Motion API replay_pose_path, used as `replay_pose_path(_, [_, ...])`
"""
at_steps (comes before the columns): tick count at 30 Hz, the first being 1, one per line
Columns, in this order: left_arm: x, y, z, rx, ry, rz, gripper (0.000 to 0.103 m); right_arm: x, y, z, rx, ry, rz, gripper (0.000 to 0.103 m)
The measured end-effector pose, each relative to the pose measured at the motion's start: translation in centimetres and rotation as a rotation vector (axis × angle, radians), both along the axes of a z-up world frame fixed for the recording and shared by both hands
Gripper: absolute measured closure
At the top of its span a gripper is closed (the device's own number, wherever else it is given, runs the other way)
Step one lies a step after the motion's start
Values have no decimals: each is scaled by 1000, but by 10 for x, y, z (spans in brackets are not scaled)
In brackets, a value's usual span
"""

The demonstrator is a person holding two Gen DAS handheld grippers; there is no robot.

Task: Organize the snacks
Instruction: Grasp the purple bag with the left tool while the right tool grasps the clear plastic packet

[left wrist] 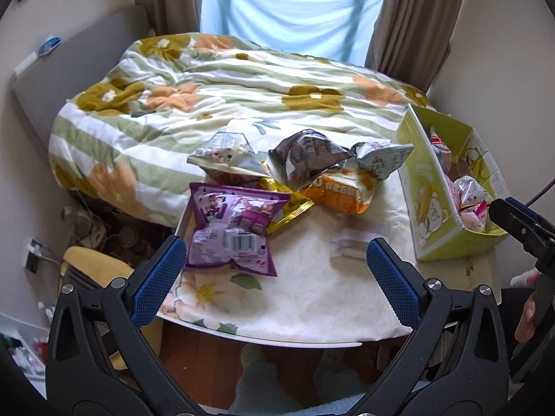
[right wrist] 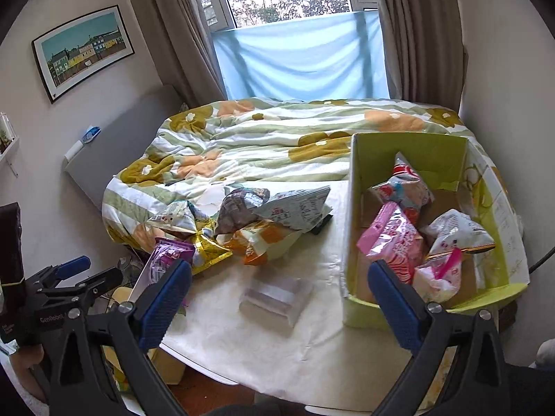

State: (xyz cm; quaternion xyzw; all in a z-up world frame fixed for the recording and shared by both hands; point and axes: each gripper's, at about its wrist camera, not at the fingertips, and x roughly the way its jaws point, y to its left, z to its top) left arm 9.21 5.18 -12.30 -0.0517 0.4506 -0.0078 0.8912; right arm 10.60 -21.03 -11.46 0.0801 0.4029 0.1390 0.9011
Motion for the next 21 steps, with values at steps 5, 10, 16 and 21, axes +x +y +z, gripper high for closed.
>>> replay_pose_path(5, [22,33,-28,-24,49,-44,0,9,42,-25,-29,21,34,2])
replay_pose_path(10, [50,50,-70,-48,117,-83,0,24,73,-63,-90,54,91,2])
replay_pose_path(16, [75,54,-116,-56,181,-103,0,43,93,-113,-210,76,226,2])
replay_pose_path(21, [93,45,-139,-40,214,-98,0,61,94,-148,-298,125,344,2])
